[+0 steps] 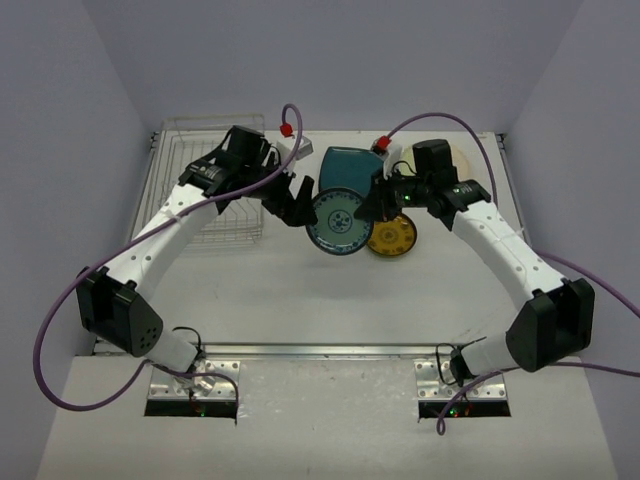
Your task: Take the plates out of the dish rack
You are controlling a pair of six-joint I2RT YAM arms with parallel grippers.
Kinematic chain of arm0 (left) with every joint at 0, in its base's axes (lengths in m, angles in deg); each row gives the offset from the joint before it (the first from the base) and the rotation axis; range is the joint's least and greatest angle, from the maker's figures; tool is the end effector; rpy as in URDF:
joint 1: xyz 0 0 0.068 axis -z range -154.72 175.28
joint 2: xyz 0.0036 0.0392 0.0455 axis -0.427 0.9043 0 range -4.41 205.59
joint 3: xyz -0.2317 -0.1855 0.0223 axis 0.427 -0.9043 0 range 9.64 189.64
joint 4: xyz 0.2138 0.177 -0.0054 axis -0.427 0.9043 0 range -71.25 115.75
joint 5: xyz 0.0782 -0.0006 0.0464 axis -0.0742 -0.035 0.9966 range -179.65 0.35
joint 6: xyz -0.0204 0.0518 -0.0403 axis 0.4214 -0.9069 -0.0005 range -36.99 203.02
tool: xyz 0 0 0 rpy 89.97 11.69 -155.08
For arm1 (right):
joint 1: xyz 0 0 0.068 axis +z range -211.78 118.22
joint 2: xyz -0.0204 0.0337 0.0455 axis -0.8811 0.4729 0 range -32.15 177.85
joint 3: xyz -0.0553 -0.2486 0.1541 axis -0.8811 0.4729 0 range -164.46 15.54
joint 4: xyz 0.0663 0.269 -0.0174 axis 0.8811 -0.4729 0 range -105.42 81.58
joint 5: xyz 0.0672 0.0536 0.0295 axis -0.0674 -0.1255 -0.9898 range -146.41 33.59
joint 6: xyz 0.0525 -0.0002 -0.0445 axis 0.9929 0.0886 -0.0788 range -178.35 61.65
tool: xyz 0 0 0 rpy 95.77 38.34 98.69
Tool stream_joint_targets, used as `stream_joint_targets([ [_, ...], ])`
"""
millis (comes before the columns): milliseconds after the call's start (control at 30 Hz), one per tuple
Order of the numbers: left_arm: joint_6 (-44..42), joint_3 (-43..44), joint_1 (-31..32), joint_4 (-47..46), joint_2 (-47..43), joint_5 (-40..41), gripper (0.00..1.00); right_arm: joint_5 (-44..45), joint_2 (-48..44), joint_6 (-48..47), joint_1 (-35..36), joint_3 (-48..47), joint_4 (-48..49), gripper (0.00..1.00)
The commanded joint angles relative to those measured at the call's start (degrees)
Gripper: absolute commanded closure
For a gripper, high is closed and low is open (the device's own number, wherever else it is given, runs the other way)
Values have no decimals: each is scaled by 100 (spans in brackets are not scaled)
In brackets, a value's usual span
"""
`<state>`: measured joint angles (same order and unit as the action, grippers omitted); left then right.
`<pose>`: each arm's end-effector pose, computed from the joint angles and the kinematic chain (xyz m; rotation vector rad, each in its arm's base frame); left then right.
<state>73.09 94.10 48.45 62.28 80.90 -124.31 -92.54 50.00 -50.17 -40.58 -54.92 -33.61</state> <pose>0.3047 -0.1649 0.3745 0.9424 2.1139 -0.8227 0.3093 0.1551 0.3346 -0.6092 2.1573 0.9786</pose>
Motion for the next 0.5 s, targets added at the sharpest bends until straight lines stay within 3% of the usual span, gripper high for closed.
stream_joint_targets([
  [0, 270, 337, -132, -196, 17, 1098, 0, 477, -136, 141, -863, 214, 80, 100],
  [233, 801, 422, -1149, -459, 77, 909, 0, 184, 1180, 274, -2508, 121, -203, 100],
  [467, 739, 203, -1272, -448, 51, 904, 0, -4, 2262, 304, -2795, -243, -275, 100],
])
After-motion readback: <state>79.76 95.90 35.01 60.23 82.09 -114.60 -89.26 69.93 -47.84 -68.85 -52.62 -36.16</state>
